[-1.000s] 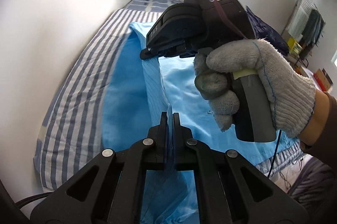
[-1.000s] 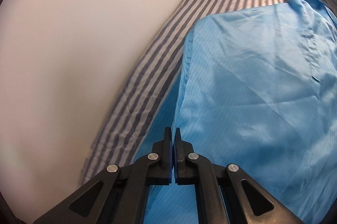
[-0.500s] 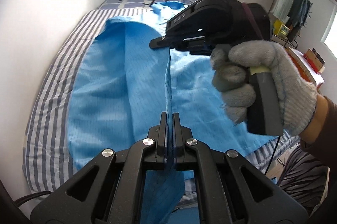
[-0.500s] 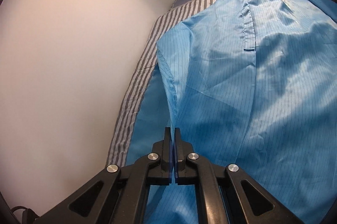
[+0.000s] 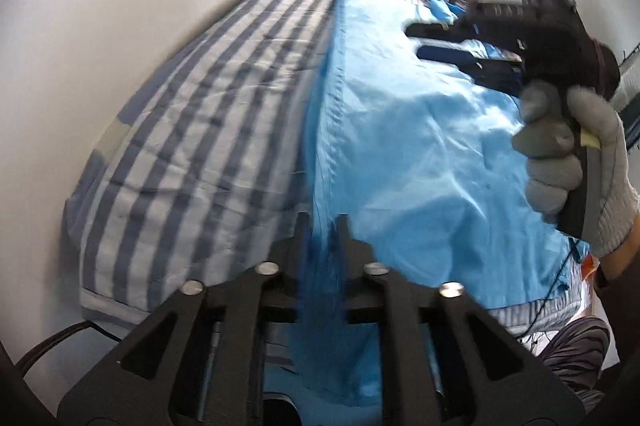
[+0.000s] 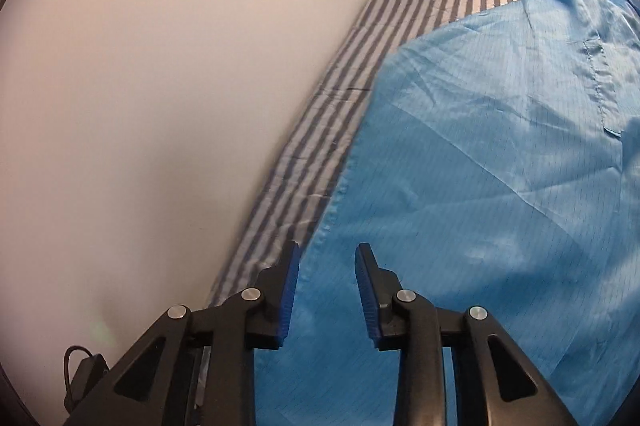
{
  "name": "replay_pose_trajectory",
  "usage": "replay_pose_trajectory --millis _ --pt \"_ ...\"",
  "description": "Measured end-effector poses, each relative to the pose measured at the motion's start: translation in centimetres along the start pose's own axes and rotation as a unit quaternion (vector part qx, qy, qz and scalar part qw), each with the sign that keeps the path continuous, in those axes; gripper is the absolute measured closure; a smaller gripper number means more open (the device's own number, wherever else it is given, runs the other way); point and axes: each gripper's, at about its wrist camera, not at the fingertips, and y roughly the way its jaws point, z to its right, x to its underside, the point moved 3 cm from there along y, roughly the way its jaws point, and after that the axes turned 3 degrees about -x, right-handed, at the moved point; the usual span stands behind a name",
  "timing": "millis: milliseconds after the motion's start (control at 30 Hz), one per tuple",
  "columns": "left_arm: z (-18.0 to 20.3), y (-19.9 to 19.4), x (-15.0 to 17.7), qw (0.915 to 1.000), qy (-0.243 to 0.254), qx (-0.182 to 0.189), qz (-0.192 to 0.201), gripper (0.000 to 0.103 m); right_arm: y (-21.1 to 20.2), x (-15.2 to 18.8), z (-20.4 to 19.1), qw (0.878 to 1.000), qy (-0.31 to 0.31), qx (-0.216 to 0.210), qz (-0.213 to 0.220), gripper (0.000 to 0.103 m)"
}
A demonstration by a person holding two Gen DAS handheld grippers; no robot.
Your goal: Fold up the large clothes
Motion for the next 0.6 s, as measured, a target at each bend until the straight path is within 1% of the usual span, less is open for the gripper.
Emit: replay_pose_trajectory --millis 33,67,100,167,233,300,333,400,433,467,500,567,600 --pt "-0.2 0.1 -0.2 1.0 -0.002 0.005 0.003 0.068 0.3 0.3 0.4 1.0 -0.007 0.018 -0.007 0.072" --pt "-0.4 0.2 -0.4 0.9999 -0.005 0.009 0.008 0.058 0.6 0.5 0.6 0.999 -0.012 0.03 -0.012 0.072" --pt "-0.5 0.5 -0.6 0.9998 -0.009 0.018 0.008 0.053 1.0 0.4 1.1 0.999 -0.014 0.04 -0.017 0.072" --pt "-0.8 1.3 -1.2 0.9992 -0.021 0.034 0.0 0.05 1.4 0.8 1.9 0.998 -0.014 0.051 -0.025 0.072" --pt "-0.9 2.6 -1.5 0.9974 -0.036 0.059 -0.018 0.05 1.6 0.6 2.6 0.998 -0.011 0.056 -0.029 0.072" --pt "-1.3 3.9 -2.0 0.9939 -0.058 0.086 -0.035 0.05 1.8 0.7 3.1 0.998 -0.004 0.055 -0.032 0.072" --pt "-1.5 4.1 -2.4 0.9923 -0.068 0.1 -0.028 0.05 1.9 0.8 3.4 0.998 0.001 0.051 -0.034 0.072" --pt "-1.7 4.7 -3.1 0.9883 -0.087 0.122 -0.032 0.05 2.0 1.1 3.6 0.998 0.004 0.05 -0.036 0.072" --pt "-1.7 4.9 -3.3 0.9867 -0.093 0.129 -0.031 0.056 2.1 1.3 3.7 0.998 0.004 0.051 -0.037 0.072" --pt "-1.6 5.0 -3.4 0.9864 -0.094 0.131 -0.033 0.092 2.2 1.1 3.6 0.998 0.005 0.052 -0.038 0.072" --pt "-1.3 5.3 -3.3 0.9873 -0.089 0.125 -0.042 0.103 2.3 1.2 3.6 0.998 0.006 0.052 -0.039 0.071" --pt "-1.0 4.7 -3.2 0.9897 -0.081 0.115 -0.026 0.103 2.3 1.0 3.3 0.998 0.007 0.053 -0.04 0.066" --pt "-0.7 4.3 -3.2 0.9908 -0.076 0.11 -0.019 0.103 2.2 0.8 3.0 0.998 0.005 0.055 -0.041 0.061"
